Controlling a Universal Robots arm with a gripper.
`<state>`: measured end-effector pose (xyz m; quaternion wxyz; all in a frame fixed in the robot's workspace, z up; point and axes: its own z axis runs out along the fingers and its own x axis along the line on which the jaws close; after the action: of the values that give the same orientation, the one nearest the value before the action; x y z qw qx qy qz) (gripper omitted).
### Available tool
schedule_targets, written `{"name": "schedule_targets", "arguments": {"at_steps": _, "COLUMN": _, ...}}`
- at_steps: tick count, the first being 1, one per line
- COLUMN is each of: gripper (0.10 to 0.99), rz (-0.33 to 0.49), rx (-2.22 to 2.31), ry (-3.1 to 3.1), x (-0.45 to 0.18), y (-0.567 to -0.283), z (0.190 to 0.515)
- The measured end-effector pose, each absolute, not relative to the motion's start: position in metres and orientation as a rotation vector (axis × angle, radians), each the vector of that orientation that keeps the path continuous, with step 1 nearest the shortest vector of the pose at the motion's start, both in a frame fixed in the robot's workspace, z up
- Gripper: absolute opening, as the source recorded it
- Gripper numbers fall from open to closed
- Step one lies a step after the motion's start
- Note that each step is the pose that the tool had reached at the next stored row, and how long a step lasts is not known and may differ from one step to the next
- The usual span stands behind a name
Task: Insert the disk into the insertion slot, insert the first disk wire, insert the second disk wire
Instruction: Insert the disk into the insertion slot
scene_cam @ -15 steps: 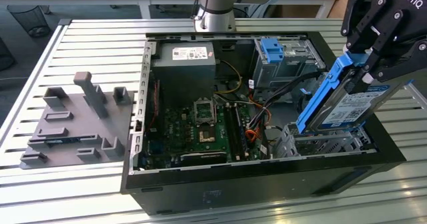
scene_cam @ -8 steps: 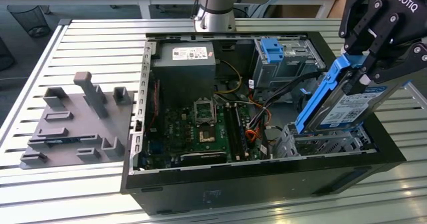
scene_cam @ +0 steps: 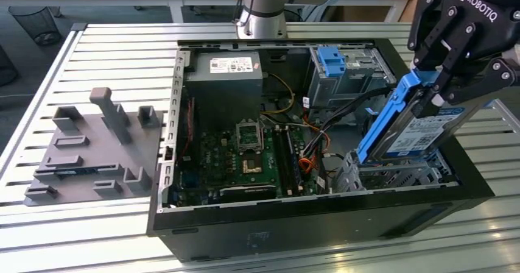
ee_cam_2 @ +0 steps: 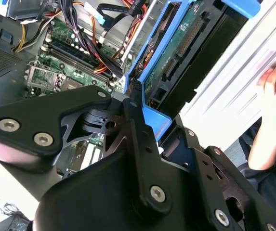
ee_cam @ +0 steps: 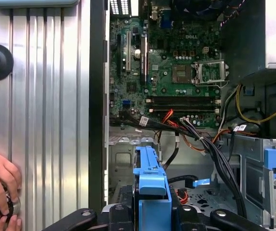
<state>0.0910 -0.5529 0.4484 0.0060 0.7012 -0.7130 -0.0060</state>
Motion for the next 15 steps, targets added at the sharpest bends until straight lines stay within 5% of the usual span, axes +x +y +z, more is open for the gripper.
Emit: {"name": "schedule_targets", "arguments": {"at_steps": 15, "gripper": 0.365, "rz": -0.019, "rx": 2.193, "ry": -2.232, "x": 0.0898, "y": -0.5516, "z": 0.4405}}
